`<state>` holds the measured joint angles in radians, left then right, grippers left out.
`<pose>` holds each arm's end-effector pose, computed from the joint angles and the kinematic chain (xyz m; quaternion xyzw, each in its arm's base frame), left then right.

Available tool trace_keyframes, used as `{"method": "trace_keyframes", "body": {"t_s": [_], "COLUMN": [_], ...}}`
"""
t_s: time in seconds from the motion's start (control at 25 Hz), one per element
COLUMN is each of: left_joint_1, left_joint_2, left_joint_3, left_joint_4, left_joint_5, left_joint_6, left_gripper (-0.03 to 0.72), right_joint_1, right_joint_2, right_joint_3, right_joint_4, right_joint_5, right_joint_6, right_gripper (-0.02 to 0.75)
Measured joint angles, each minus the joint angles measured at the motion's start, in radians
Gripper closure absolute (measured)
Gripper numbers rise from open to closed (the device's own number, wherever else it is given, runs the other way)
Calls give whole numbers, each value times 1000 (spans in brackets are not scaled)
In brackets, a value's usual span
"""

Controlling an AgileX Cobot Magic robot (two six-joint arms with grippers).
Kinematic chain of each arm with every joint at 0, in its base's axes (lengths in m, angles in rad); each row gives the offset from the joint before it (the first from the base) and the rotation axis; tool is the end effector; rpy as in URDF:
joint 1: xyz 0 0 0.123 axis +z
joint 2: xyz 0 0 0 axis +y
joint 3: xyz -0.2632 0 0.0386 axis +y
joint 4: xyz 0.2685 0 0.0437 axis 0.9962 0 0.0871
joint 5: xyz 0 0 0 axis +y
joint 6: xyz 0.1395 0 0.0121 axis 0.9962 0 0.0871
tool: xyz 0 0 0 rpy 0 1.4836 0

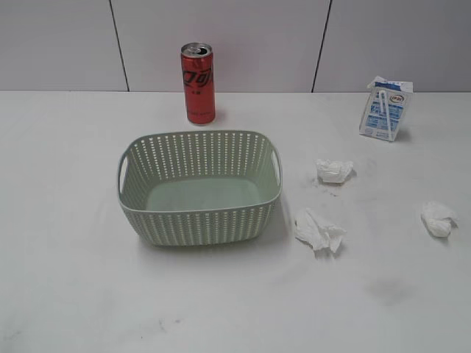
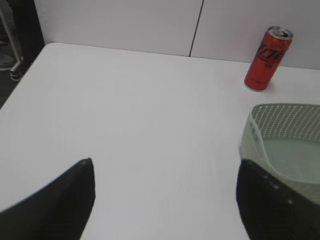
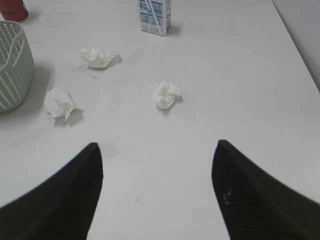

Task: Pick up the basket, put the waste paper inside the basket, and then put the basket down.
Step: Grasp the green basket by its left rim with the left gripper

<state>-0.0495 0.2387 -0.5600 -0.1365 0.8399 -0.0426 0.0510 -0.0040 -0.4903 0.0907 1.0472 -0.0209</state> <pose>0.1203 -0.0202 0.2912 -0.0080 0.8401 -0.0920 0.5345 0.0764 0.0149 0.2639 -0.0319 0.8497 0.0532 0.5236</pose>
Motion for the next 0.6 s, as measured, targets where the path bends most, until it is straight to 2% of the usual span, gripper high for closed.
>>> {"method": "trace_keyframes", "body": {"t_s": [0.24,0.4,0.6], "left_joint_1": [-9,-76,-165], "left_joint_2": [351,617,945], "left_joint_3": [-87,-178,-356], "left_joint_4": [-131,-164,-165], "left_joint_5": [-98,-97,-35], "left_joint_6": [23,84,97], "left_gripper": [78,97,99], "right_joint_1": [0,0,0], "right_joint_2": [0,0,0], "right_joint_3": [0,0,0], "right_joint_4": [0,0,0], "right_joint_5": [0,0,0], "right_joint_6": [0,0,0], "right_gripper": [220,220,220]}}
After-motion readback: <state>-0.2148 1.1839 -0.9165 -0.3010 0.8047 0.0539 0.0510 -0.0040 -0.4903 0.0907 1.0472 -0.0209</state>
